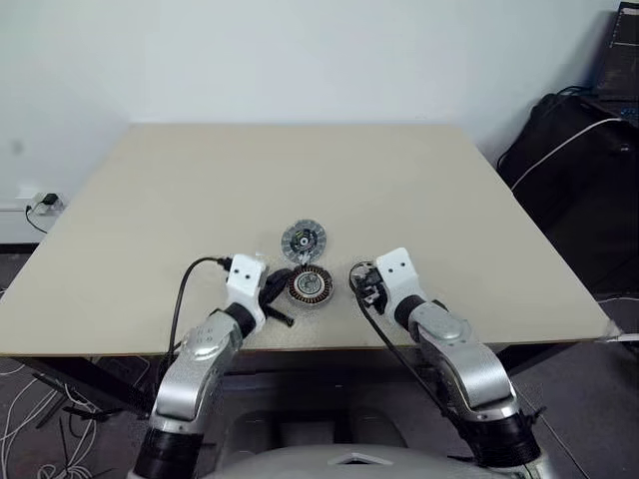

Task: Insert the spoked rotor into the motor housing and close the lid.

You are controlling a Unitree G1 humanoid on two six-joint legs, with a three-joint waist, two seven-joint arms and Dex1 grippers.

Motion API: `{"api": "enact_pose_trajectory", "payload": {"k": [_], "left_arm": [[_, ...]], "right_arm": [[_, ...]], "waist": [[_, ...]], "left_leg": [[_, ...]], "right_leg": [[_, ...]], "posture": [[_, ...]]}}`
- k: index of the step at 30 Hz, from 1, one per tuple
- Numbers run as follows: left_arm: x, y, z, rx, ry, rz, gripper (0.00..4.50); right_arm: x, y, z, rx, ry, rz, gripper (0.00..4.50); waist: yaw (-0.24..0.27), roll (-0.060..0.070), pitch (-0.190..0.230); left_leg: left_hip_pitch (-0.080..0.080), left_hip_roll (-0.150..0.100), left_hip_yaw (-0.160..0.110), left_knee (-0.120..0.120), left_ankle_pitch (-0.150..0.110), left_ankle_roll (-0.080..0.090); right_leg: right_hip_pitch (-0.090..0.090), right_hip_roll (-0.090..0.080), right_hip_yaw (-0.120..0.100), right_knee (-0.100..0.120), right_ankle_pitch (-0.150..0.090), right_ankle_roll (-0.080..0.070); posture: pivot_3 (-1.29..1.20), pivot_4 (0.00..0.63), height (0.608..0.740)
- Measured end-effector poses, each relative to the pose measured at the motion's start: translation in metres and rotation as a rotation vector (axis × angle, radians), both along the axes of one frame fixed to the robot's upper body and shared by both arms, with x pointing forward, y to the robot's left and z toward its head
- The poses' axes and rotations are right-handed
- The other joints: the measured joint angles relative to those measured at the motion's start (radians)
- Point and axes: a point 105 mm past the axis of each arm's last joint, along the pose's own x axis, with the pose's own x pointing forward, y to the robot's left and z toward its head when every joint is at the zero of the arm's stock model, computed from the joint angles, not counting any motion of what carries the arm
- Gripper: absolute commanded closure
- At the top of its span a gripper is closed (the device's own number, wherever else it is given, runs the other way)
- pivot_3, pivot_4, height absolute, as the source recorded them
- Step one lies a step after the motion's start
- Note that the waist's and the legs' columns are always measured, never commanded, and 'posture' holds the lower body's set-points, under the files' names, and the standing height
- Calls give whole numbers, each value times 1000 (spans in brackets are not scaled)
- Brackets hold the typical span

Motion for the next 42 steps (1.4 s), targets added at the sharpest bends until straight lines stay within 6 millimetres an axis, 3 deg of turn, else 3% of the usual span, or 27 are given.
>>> {"api": "enact_pose_trajectory", "payload": {"k": [2,10,15,42], "left_arm": [[-8,6,-6,9,1,12,4500],[-26,19,-5,42,-102,76,4500],[-38,11,-11,-14,-64,39,4500],[-38,11,-11,-26,-53,34,4500]], "right_arm": [[5,11,2,-11,4,48,4479],[24,47,-2,-41,62,152,4479],[37,51,-8,-98,100,174,4479],[41,68,-23,-142,182,297,4479]], "waist": [[2,1,0],[4,1,1],[2,2,1],[-6,4,2]], "left_leg": [[0,0,0,0,0,0],[0,0,1,0,0,0],[-1,0,1,0,0,0],[-1,1,1,-1,0,0]], "right_leg": [[0,-1,0,0,0,0],[-1,-2,-1,0,0,-1],[-1,-2,-2,0,0,-1],[-1,-2,-2,0,0,0]], "posture": [[0,0,740],[0,0,740],[0,0,740],[0,0,740]]}}
